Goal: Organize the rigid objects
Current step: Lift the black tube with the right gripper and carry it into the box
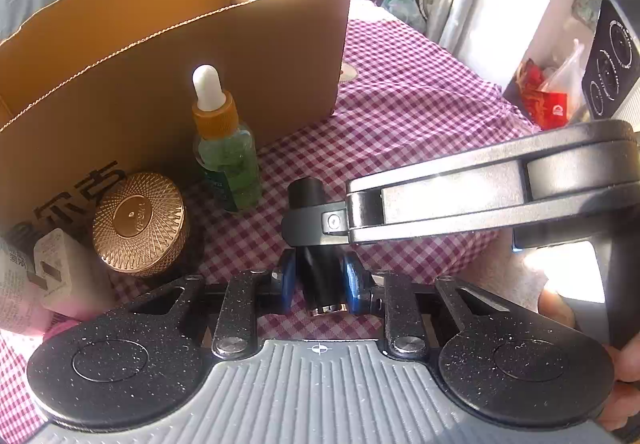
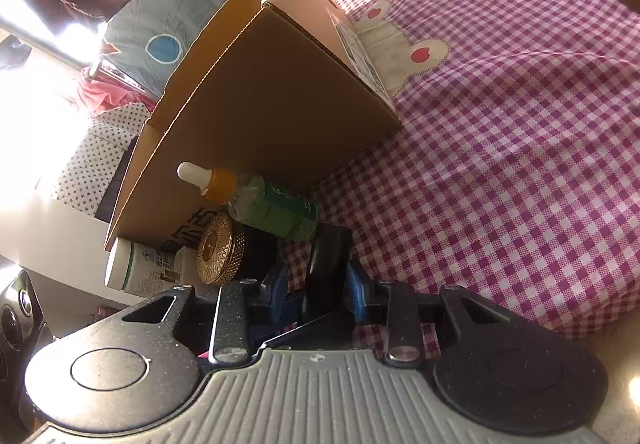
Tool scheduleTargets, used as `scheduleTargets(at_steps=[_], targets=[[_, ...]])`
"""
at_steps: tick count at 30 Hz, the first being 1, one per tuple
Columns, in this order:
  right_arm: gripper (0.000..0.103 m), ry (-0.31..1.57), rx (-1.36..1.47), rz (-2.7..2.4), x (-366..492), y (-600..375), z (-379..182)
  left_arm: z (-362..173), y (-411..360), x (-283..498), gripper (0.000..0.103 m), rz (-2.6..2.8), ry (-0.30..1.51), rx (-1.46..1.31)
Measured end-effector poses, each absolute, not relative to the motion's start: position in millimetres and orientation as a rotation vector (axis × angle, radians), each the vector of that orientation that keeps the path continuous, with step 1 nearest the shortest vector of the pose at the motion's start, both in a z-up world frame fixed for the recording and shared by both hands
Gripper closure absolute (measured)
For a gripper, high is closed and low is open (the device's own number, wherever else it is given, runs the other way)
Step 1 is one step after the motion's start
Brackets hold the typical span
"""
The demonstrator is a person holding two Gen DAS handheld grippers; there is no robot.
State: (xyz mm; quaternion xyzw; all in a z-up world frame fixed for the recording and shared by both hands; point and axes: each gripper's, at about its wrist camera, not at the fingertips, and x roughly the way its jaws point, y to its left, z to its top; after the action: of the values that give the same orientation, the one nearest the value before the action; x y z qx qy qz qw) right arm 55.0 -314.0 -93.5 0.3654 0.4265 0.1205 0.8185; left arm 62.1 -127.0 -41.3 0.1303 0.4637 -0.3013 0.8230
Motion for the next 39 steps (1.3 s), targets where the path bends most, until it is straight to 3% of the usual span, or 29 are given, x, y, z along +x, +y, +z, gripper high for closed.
scheduleTargets(at_steps=[5, 13, 20, 28, 33, 39], targets=[[0.078, 0.899, 0.793, 0.248, 49, -308, -96, -32, -119, 56, 0.081, -0.655, 0.964, 0.243], [0.079, 0.816, 0.740, 0.251, 19, -299, -62, -1, -109, 36, 0.082, -0.662, 0.879, 0.216], [0.078, 0.682, 0.646, 0.307, 5, -279, -6, 41, -92, 22, 0.082, -0.613, 0.732, 0.185], [0.078, 0.575, 0.520, 0.441, 48, -241, 60, 89, -61, 43, 0.082, -0.496, 0.617, 0.126], [0.078, 0.611, 0.469, 0.526, 101, -214, 87, 105, -40, 83, 0.082, -0.422, 0.633, 0.075], [0.079, 0.842, 0.434, 0.586, 191, -181, 84, 90, -13, 151, 0.082, -0.375, 0.807, -0.010]])
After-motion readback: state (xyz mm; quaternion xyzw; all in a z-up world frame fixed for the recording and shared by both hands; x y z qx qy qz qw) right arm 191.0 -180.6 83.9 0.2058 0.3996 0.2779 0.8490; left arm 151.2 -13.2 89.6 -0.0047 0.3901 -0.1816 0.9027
